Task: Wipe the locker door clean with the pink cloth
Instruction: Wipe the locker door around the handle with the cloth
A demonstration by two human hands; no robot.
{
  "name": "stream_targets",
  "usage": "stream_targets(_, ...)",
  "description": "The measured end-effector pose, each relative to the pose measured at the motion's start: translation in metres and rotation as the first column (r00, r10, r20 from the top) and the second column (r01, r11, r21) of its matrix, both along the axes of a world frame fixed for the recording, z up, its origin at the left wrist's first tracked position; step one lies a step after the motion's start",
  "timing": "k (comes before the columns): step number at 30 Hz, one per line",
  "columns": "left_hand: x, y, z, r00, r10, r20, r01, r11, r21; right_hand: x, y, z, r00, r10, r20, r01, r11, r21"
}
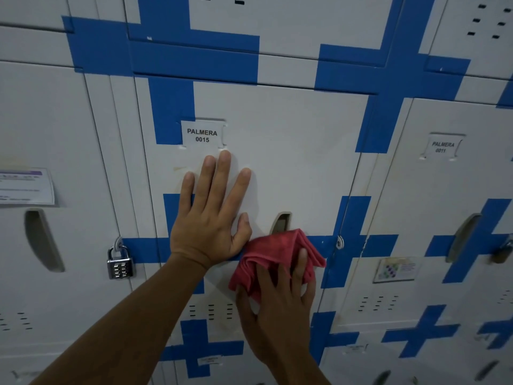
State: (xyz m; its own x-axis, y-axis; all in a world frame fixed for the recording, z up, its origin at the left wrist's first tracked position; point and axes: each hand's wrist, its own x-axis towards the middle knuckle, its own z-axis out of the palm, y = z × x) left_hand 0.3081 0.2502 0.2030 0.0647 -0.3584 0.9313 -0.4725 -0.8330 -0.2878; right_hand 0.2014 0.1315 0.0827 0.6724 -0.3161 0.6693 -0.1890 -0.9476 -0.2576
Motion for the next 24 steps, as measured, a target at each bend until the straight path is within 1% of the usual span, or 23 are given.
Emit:
stream_targets(4,-0.001,0.000,0.001,1.000,-0.002,0.004,0.002,1.000,0.000,-0.019,-0.005,-0.023,0.998,0.026,-0.059,-0.031,0.995,-0.097)
stream_targets(7,-0.001,0.000,0.000,1.000,-0.012,0.004,0.012,1.000,0.002,-0.023,-0.001,-0.026,0.999,0.007,-0.034,-0.009,0.998,-0.062)
stream_targets(10,-0.001,0.000,0.000,1.000,-0.018,0.001,0.018,1.000,0.000,-0.012,0.006,-0.011,0.999,-0.014,-0.030,0.013,0.999,-0.043)
stream_targets(13,-0.001,0.000,0.000,1.000,-0.016,-0.009,0.016,1.000,-0.002,-0.004,0.014,0.017,0.996,0.002,0.093,-0.001,1.000,-0.012)
stream_targets(17,0.000,0.000,0.000,1.000,-0.021,-0.019,0.021,1.000,0.008,-0.007,0.031,0.043,0.993,0.048,0.110,-0.056,0.996,0.067)
stream_targets(19,0.000,0.001,-0.001,1.000,-0.013,-0.016,0.013,1.000,0.007,-0.007,0.031,0.036,0.997,0.034,0.066,-0.037,0.998,0.044)
stream_targets(22,-0.001,0.001,0.000,1.000,-0.009,-0.015,0.009,1.000,0.002,-0.014,0.030,0.014,0.995,-0.010,-0.096,0.009,1.000,-0.018)
stream_targets(24,-0.001,0.001,0.000,1.000,-0.003,-0.016,0.003,1.000,0.009,-0.016,0.028,0.001,0.995,-0.012,-0.103,0.010,1.000,-0.020)
